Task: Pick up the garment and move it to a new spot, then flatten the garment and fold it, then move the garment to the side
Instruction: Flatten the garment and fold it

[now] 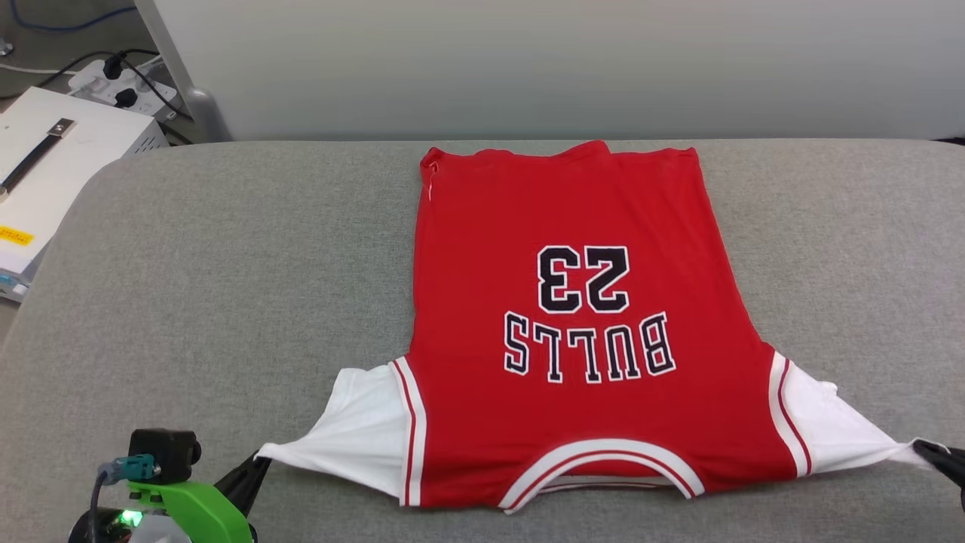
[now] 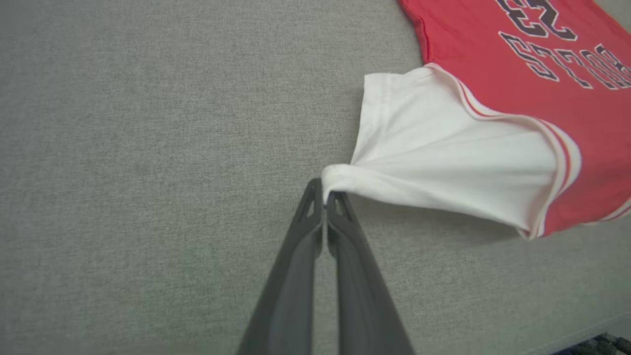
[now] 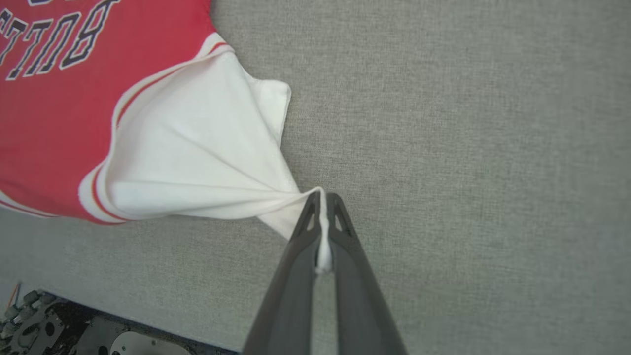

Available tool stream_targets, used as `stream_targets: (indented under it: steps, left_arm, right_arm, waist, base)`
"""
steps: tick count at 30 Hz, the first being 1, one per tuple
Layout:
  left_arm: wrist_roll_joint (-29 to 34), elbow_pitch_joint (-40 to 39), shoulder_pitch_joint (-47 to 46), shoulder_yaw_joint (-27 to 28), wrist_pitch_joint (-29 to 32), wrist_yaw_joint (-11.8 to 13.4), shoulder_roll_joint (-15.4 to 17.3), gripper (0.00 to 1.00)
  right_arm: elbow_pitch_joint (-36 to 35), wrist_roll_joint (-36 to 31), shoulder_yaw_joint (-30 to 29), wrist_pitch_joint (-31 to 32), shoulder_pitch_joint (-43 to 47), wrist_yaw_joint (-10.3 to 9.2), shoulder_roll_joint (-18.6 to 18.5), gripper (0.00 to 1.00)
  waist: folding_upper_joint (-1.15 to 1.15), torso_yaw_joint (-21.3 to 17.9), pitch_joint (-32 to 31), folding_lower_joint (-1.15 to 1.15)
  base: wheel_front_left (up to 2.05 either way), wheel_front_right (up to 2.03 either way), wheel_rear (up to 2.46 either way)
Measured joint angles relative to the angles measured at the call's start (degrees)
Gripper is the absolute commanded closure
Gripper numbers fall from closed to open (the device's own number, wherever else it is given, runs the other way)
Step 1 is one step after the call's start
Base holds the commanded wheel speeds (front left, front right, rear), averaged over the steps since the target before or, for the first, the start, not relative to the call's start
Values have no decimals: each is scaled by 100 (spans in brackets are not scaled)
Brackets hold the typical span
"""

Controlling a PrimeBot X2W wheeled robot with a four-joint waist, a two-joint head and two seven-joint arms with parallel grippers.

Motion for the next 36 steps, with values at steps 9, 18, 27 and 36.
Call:
stream_targets:
  steps: [9,18,27,36]
  left_arm:
    - [-13,-505,153,-70,100,116,24,100]
    - [118,-1559,-35,-66,180,276,93,100]
    - [183,-2928,-134,-154,724,628,212,100]
    - [341,-3805,-353,-167,959,761,278,100]
  right_arm:
    - [-176,-31,-546,229,345,-1,59,0]
    - [-656,-100,-1688,816,-238,-8,130,0]
    - [-1292,-757,-2361,2364,-2102,-8,694,0]
    - [-788,-1998,-2339,4170,-4353,-8,1257,0]
  waist:
    - [0,40,162,0]
    - [0,128,680,0]
    - [0,401,1461,1]
    - [0,806,2340,2]
  base:
    - [0,0,0]
    - [0,0,0]
    - [0,0,0]
    - [0,0,0]
